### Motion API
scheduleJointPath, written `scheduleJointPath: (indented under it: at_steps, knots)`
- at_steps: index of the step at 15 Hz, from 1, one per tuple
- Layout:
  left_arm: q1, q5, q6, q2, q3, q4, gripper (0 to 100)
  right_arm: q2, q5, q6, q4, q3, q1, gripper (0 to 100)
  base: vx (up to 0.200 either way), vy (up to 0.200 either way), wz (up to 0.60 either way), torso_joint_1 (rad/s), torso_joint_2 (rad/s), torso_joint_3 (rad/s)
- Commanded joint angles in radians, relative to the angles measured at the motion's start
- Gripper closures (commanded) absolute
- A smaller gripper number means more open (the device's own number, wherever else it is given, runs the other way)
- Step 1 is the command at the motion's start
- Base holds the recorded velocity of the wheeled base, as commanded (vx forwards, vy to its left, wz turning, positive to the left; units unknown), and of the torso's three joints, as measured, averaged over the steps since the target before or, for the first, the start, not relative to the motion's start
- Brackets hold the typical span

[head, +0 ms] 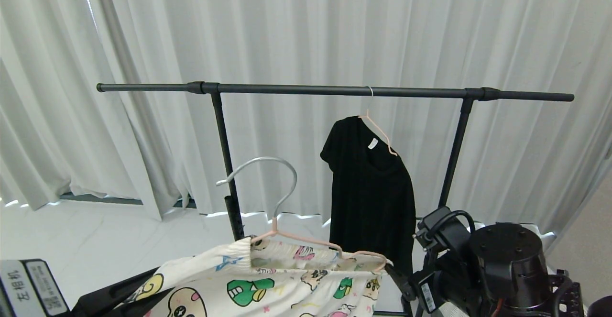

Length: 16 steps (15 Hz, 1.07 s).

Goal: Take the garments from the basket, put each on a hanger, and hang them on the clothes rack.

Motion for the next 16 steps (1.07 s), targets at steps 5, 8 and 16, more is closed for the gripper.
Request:
scheduleJointPath:
  at_steps: [5, 8, 16]
  knots:
    - [0.123, 0.001, 0.124, -0.033, 0.122, 0.002, 100, -0.031, 0.009, -0.074, -0.001, -0.001, -0.005, 0, 0.0, 0.0, 0.0, 0.0, 0.0, 0.0]
    - [0.132, 0.016, 0.119, 0.004, 0.131, -0.001, 100, -0.079, 0.07, -0.109, 0.0, 0.006, 0.071, 0, 0.0, 0.0, 0.0, 0.0, 0.0, 0.0]
    - [0.142, 0.013, 0.038, 0.045, 0.083, -0.053, 100, -0.098, 0.163, -0.137, 0.002, -0.004, 0.272, 0, 0.0, 0.0, 0.0, 0.0, 0.0, 0.0]
